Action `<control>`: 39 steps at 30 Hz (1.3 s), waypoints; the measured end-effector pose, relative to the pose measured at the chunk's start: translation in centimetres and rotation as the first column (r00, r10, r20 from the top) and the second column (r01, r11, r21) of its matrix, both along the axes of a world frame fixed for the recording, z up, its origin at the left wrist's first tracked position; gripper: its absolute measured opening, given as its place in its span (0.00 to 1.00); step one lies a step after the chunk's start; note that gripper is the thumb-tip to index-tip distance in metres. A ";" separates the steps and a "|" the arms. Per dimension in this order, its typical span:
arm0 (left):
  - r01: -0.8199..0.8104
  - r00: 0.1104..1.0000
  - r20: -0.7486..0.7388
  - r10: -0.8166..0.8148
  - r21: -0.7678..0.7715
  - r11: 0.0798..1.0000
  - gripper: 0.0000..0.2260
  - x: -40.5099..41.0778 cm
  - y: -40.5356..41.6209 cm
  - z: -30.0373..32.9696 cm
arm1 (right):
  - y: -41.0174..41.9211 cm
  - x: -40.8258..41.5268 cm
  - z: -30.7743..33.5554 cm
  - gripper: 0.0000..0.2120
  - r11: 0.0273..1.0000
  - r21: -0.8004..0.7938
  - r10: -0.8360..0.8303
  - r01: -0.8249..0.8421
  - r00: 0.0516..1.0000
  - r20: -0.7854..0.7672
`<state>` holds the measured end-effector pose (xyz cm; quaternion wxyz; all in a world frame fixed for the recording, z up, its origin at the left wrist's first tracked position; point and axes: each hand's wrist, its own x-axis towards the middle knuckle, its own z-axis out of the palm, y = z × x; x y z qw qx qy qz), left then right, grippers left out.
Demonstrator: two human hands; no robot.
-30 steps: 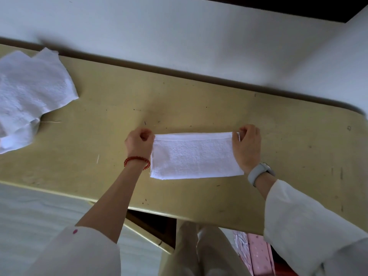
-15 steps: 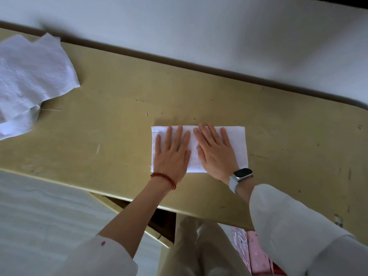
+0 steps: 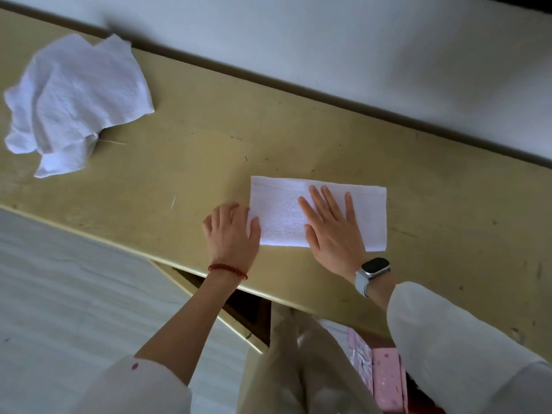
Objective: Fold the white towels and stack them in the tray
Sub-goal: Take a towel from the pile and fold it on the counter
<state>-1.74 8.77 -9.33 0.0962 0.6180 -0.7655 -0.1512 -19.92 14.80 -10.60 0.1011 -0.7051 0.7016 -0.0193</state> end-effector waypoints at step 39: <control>0.385 0.891 0.191 -0.412 0.166 0.908 0.27 -5.2 -0.1 -2.7 | 0.5 -2.1 -1.9 0.24 0.992 -0.032 -0.121 0.120 0.992 -0.030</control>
